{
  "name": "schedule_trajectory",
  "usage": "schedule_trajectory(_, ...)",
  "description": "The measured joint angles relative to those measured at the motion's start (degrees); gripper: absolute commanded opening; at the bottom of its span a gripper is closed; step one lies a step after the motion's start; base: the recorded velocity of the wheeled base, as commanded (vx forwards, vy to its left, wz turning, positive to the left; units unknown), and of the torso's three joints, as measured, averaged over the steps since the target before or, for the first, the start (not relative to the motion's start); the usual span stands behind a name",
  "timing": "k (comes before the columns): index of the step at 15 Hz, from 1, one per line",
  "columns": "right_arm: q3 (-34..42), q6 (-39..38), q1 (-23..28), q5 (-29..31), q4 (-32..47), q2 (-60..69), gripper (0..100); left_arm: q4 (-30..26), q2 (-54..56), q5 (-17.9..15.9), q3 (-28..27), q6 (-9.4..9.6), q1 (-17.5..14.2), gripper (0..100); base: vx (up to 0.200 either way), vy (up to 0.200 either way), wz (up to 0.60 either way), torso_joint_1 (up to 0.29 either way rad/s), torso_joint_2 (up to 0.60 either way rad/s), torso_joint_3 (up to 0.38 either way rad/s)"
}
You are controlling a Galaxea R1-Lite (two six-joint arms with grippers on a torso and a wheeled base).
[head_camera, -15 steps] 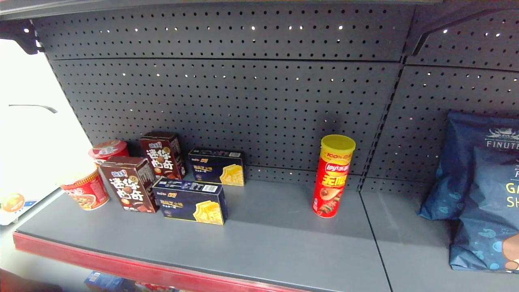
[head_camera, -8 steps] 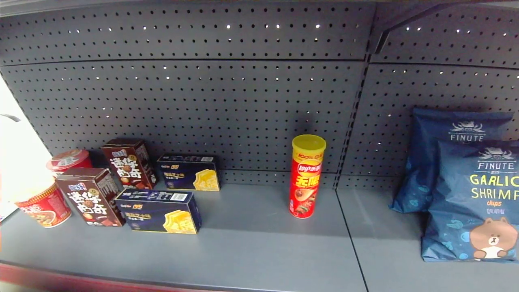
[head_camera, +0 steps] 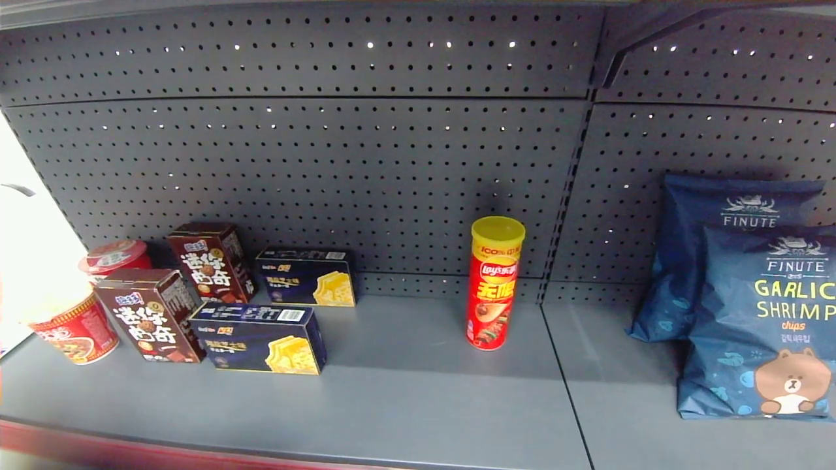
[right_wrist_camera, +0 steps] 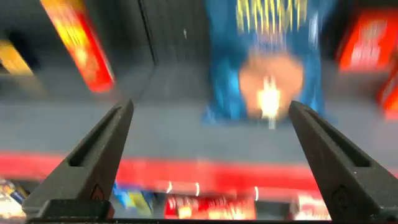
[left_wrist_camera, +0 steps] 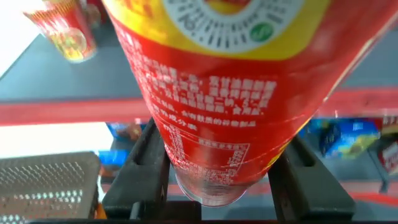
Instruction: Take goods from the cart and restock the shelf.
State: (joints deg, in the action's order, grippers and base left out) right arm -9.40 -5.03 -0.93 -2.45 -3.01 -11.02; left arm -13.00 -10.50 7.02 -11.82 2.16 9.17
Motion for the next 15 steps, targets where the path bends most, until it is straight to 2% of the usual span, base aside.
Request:
schedule_trajectory(2,-5.58,8.67,-0.85,-5.84,-3.91,-9.9,100,0.49,-0.24,0.04,1.49,-0.05,1.16,0,0.0,0.0,0.0,0.0,0.0,0.0)
schedule_trajectory(4,-8.75,15.37,-5.11,-13.12,-6.81,-17.58,100,0.49,-0.37,-0.05,1.85,-0.46,1.63,0,0.0,0.0,0.0,0.0,0.0,0.0)
schedule_trajectory(7,-11.98,15.59,-12.91,-14.1,-8.27,-28.22,100,0.52,-0.44,0.09,1.79,-0.63,3.06,0,0.0,0.0,0.0,0.0,0.0,0.0)
schedule_trajectory(9,-13.4,14.86,-16.68,-14.04,-12.84,-35.83,100,0.55,-0.46,0.15,1.49,-0.6,3.4,0,0.0,0.0,0.0,0.0,0.0,0.0)
schedule_trajectory(13,-14.88,13.85,-19.13,-13.36,-27.48,-53.31,100,0.52,-0.48,0.28,1.35,-0.6,3.39,0,0.0,0.0,0.0,0.0,0.0,0.0)
schedule_trajectory(15,-16.94,13.79,-19.6,-15.25,-33.17,-61.46,100,0.49,-0.46,0.28,1.35,-0.6,3.4,0,0.0,0.0,0.0,0.0,0.0,0.0)
